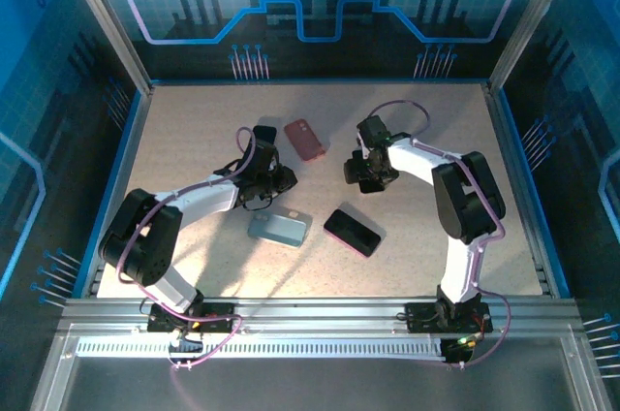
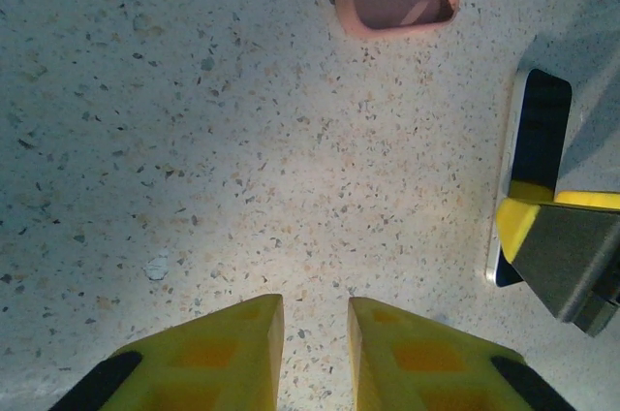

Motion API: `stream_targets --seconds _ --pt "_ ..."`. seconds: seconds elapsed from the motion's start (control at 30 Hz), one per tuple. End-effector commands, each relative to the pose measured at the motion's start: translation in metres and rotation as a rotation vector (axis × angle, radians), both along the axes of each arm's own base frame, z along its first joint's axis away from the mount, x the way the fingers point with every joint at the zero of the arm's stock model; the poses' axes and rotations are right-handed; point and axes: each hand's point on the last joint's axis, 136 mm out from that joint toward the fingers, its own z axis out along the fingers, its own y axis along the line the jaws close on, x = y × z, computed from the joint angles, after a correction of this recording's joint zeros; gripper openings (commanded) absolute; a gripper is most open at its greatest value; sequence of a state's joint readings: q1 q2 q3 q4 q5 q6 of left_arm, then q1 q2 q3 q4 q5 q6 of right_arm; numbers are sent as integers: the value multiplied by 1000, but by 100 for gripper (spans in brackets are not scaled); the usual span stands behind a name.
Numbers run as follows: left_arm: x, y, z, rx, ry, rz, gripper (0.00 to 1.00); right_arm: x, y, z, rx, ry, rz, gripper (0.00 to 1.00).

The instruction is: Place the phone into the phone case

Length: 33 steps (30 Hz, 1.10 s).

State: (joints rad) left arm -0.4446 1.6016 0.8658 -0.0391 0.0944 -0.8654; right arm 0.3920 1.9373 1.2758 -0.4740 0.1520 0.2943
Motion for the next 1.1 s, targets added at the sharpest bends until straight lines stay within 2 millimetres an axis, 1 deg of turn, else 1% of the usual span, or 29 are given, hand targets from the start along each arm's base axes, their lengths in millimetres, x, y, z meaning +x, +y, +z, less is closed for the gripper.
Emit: stream_targets --seconds 0.0,0.17,0.37,0.43,0.5,0.57,0.6,0.63,0.77,0.9,0.93,1.07 --pt "-7 -1 4 -7 -2 -18 25 3 0 -7 -37 10 12 89" --pt "-4 -3 7 -8 -7 -24 25 0 -2 -13 -55 25 9 83" --pt "-2 -2 8 -12 -20 -10 24 -4 -9 -21 -121 36 10 80" --pt "-1 -2 11 -12 -28 -9 24 -5 -13 -24 -139 39 5 75" --pt "0 -1 15 -13 -36 -7 24 -6 -15 -25 -149 34 4 67" --pt "0 -1 20 -14 -45 -4 24 -6 -16 -24 -151 25 4 62" --pt "0 0 22 -11 -49 -3 24 -6 -15 -23 -148 17 6 59" --pt "0 0 23 -11 -53 -3 24 -6 -15 -21 -145 10 7 58" --pt "0 2 26 -12 -61 3 25 -3 -14 -6 -128 -23 9 56" --pt "0 -2 28 -25 -64 -6 26 -4 -7 12 -82 -43 25 55" --pt "1 -3 29 -30 -66 -9 27 -5 -4 17 -67 -46 31 55" --pt "6 -10 34 -60 -85 -28 35 -11 5 41 8 -73 59 55"
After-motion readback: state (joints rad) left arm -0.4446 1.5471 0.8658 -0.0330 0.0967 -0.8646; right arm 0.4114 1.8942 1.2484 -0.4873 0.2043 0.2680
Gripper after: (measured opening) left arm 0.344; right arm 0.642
